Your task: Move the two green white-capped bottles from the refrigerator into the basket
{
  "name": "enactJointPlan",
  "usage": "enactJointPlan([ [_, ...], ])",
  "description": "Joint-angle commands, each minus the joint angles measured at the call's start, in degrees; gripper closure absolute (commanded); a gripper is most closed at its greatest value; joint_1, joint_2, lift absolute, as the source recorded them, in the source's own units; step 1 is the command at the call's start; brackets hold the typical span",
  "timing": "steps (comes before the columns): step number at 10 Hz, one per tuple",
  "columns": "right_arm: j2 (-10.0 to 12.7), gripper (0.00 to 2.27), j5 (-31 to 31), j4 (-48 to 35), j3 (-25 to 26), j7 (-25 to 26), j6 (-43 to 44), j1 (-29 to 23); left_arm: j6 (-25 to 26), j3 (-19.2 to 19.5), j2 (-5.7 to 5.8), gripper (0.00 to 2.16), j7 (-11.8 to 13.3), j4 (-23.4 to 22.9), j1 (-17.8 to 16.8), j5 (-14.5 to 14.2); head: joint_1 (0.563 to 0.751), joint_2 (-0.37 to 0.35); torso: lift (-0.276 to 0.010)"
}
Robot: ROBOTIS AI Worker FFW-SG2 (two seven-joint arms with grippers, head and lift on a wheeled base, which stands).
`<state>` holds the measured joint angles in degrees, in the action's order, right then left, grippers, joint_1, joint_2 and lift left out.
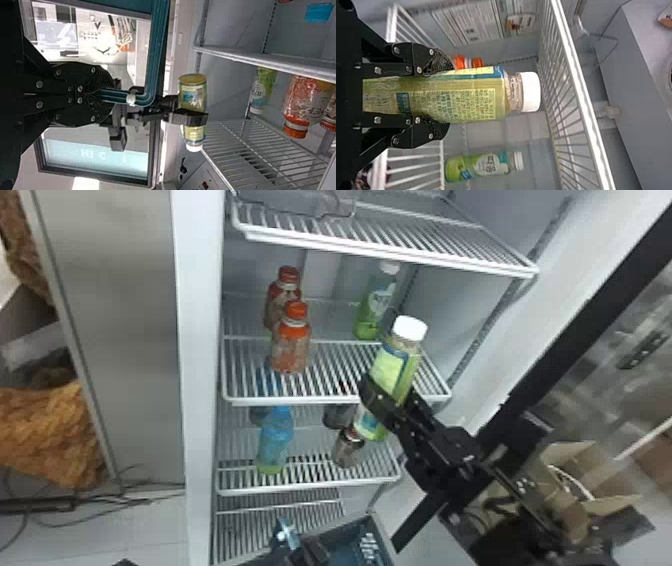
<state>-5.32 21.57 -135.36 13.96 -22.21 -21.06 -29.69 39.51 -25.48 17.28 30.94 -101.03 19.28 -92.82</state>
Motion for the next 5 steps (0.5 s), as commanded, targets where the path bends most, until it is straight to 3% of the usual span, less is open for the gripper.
enactJointPlan([
  [1,0.4,0.94,1.5,-6.6,0.6,-0.1,-5.4,-4.8,-0.1,0.1,-0.05,1.21,0.0,0.1,0.1,-0.1,0.695,-0.35,-0.004],
  [5,0.3,0.94,4.1,-14.8,0.6,-0.7,-18.2,-12.6,-0.1,0.5,-0.14,1.21,0.1,0.1,0.8,0.0,0.695,-0.35,-0.004],
])
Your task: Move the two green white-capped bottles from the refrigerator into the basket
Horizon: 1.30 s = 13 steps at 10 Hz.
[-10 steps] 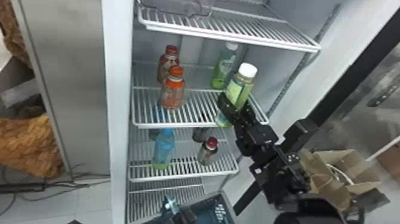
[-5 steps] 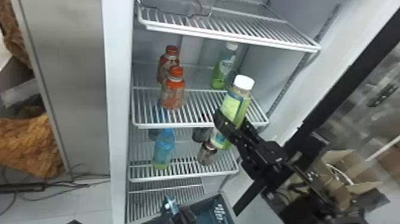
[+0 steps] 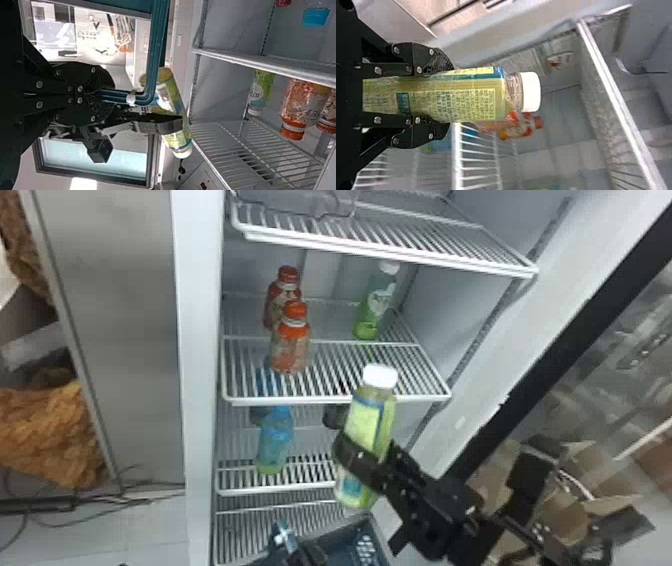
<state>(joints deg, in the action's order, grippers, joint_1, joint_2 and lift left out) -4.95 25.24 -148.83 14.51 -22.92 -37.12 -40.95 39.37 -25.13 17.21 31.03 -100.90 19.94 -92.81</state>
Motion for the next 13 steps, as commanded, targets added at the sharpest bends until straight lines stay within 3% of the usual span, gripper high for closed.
enactJointPlan([
  [1,-0.1,0.94,0.5,-3.4,0.1,-0.1,-4.4,-3.3,0.0,0.5,-0.07,1.21,0.0,0.0,0.4,0.0,0.695,-0.35,-0.004],
  [7,0.7,0.94,-3.8,-18.2,5.9,-0.1,-21.5,-13.9,0.0,0.9,-0.07,1.22,0.1,0.0,1.2,0.5,0.695,-0.35,-0.004],
  [13,2.3,0.94,-4.8,-14.6,5.6,0.6,-24.6,-15.6,0.0,0.6,-0.07,1.21,0.1,0.0,0.9,0.6,0.695,-0.35,-0.004],
])
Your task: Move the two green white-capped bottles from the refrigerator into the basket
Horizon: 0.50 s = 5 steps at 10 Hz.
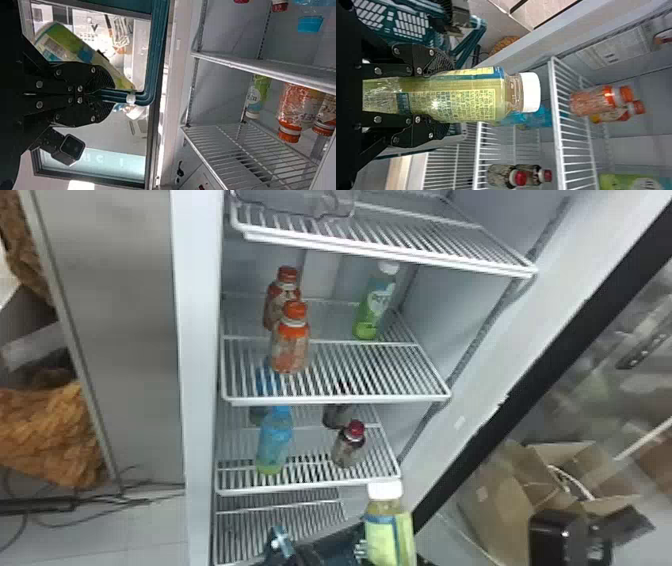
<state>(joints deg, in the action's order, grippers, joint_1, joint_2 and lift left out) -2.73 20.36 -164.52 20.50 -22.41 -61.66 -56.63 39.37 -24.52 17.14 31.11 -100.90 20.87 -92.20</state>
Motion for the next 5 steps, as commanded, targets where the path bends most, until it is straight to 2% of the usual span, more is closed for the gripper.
enactJointPlan([
  [1,0.4,0.94,0.4,3.3,-0.7,0.2,1.6,0.4,0.1,-0.2,0.09,1.22,0.0,0.0,-0.2,0.0,0.695,-0.35,-0.004],
  [2,1.2,0.94,0.8,5.1,-1.0,0.4,4.0,0.4,0.1,-0.3,0.09,1.21,0.0,0.0,-0.3,0.0,0.695,-0.35,-0.004],
  [5,1.2,0.94,1.6,7.5,-2.4,0.8,4.7,0.7,0.1,-0.4,0.09,1.22,-0.1,0.1,-0.3,-0.1,0.695,-0.35,-0.004],
])
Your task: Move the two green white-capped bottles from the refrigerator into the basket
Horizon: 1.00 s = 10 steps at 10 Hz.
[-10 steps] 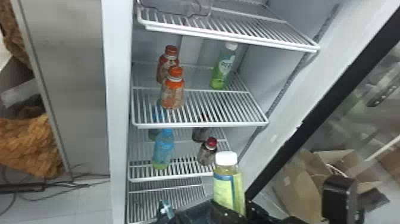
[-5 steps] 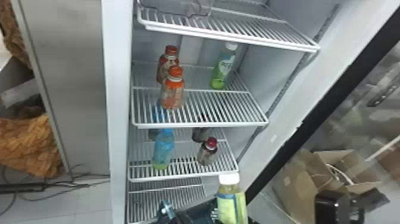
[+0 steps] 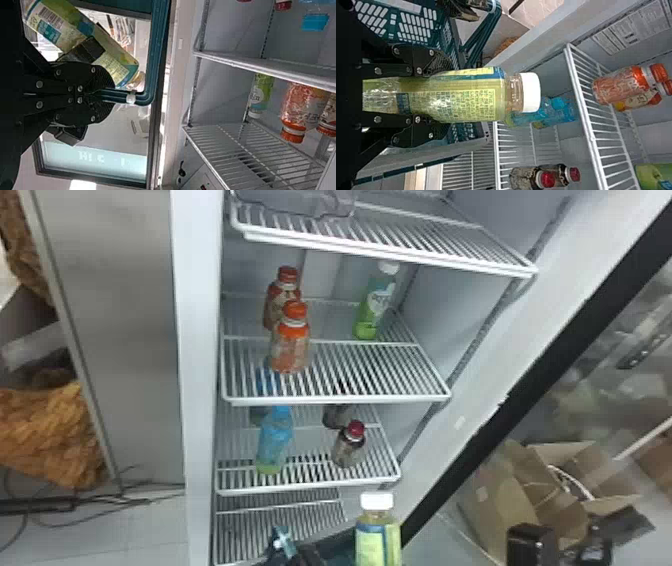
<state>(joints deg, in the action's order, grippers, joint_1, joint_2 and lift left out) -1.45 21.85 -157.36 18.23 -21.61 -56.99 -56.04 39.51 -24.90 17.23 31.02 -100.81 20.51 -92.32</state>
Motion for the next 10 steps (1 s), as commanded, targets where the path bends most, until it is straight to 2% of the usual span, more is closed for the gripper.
enactJointPlan([
  [1,0.0,0.94,0.7,0.9,-0.2,0.0,-0.1,0.2,0.0,0.0,0.0,1.21,0.0,0.1,0.0,0.0,0.695,-0.35,-0.004],
  [2,-0.1,0.87,0.9,0.8,-0.2,0.0,-0.1,0.2,0.0,0.0,0.0,1.21,0.0,0.1,0.0,0.0,0.695,-0.35,-0.004],
  [4,-0.1,0.54,0.5,0.2,-0.2,0.0,-2.1,0.2,-0.1,0.0,0.0,1.21,0.0,0.1,0.0,0.0,0.695,-0.35,-0.004],
  [5,-0.1,0.47,0.4,0.2,-0.2,0.0,-2.1,0.2,-0.1,0.1,0.0,1.22,0.1,0.1,0.0,-0.1,0.695,-0.35,-0.004],
  [10,-0.1,0.45,0.2,0.5,-0.1,0.0,-0.8,0.8,-0.3,0.3,-0.09,1.21,0.1,0.1,0.4,-0.2,0.695,-0.35,-0.004],
])
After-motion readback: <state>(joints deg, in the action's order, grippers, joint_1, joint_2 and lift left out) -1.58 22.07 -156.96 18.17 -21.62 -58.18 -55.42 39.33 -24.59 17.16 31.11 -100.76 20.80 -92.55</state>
